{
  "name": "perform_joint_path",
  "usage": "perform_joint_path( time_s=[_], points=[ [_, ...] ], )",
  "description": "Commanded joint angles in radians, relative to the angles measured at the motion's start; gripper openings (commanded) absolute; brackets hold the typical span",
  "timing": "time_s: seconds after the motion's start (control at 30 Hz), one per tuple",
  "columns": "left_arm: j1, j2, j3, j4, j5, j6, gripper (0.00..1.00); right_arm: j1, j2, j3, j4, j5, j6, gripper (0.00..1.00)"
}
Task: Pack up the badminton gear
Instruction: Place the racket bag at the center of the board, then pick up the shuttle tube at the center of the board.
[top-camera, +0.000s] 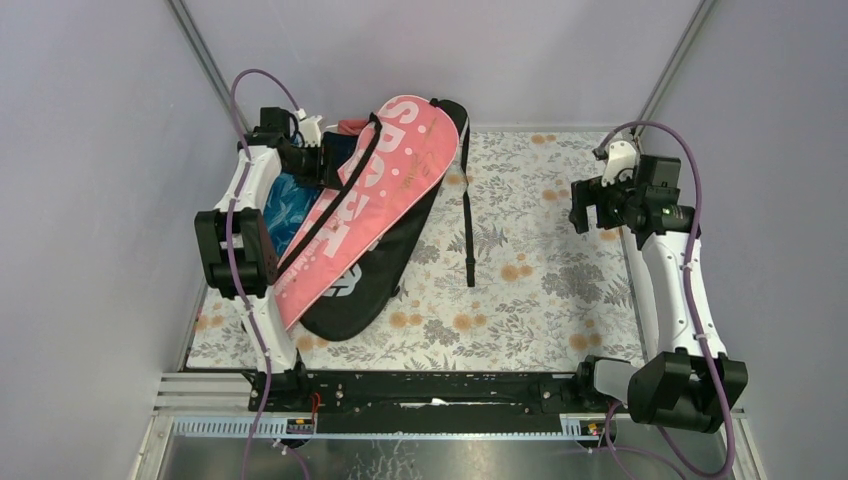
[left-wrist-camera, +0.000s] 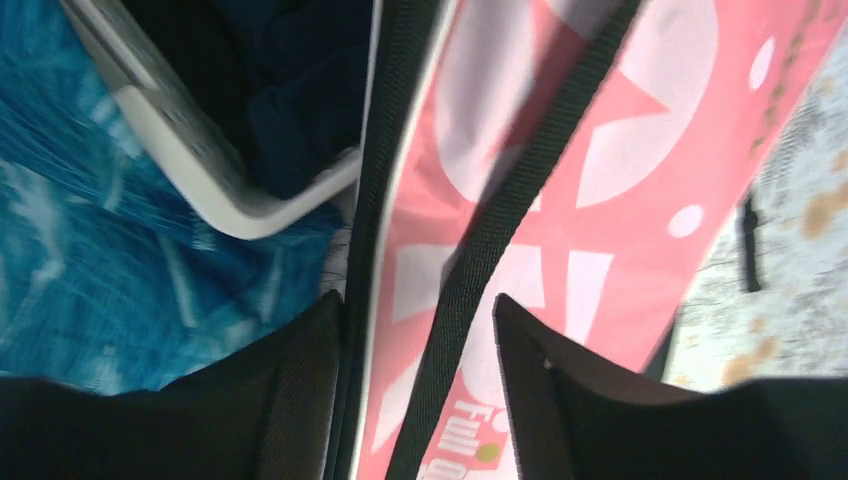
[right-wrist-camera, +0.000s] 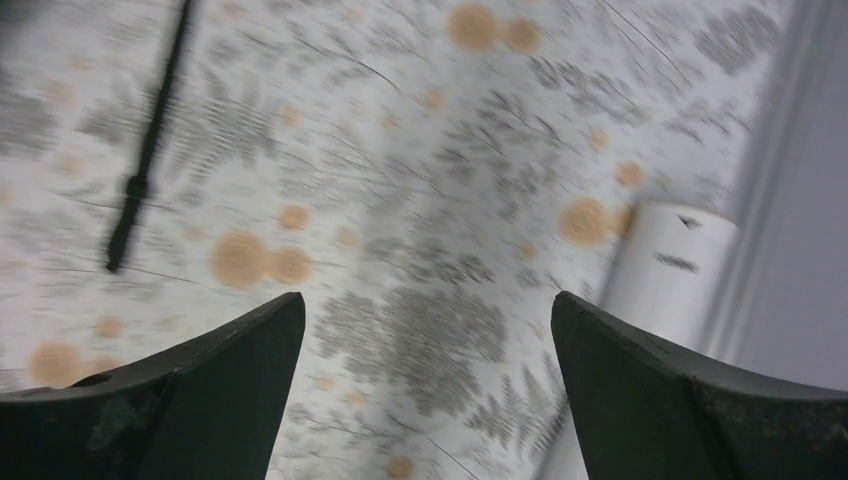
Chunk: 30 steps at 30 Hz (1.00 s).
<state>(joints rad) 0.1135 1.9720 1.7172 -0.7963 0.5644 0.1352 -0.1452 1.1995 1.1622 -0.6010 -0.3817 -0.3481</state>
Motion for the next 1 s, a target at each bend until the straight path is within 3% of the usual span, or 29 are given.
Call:
perform_joint_path(
  time_s=[0.0,0.07,0.1,0.5,0.8,0.87,0.97],
  points=[
    [0.008,-0.046,-0.012,0.062,-0.077,0.052,0.74,-0.011,-0.003,-0.074,-0.018,0.366,-0.14,1.0],
    [0.009,-0.082,-0.015,0.07,-0.081,0.065,0.95,-0.024,0.0,-0.121,0.002,0.455,-0.184,1.0],
    [0.008,-0.102,-0.019,0.077,-0.084,0.067,0.98,-0.034,0.005,-0.139,0.009,0.482,-0.205,1.0],
    [0.008,-0.426,-0.27,0.304,-0.1,0.018,0.99,-0.274,0.157,-0.162,-0.034,0.455,-0.346,1.0],
    [0.009,-0.459,-0.301,0.312,-0.07,0.003,0.99,-0.39,0.306,-0.204,-0.049,0.383,-0.404,0.99],
    [0.009,-0.466,-0.297,0.31,-0.069,-0.001,0.99,-0.396,0.343,-0.209,-0.039,0.363,-0.409,0.94],
    [0.01,-0.479,-0.292,0.311,-0.081,-0.011,0.99,-0.396,0.36,-0.189,-0.063,0.289,-0.413,0.73]
  ],
)
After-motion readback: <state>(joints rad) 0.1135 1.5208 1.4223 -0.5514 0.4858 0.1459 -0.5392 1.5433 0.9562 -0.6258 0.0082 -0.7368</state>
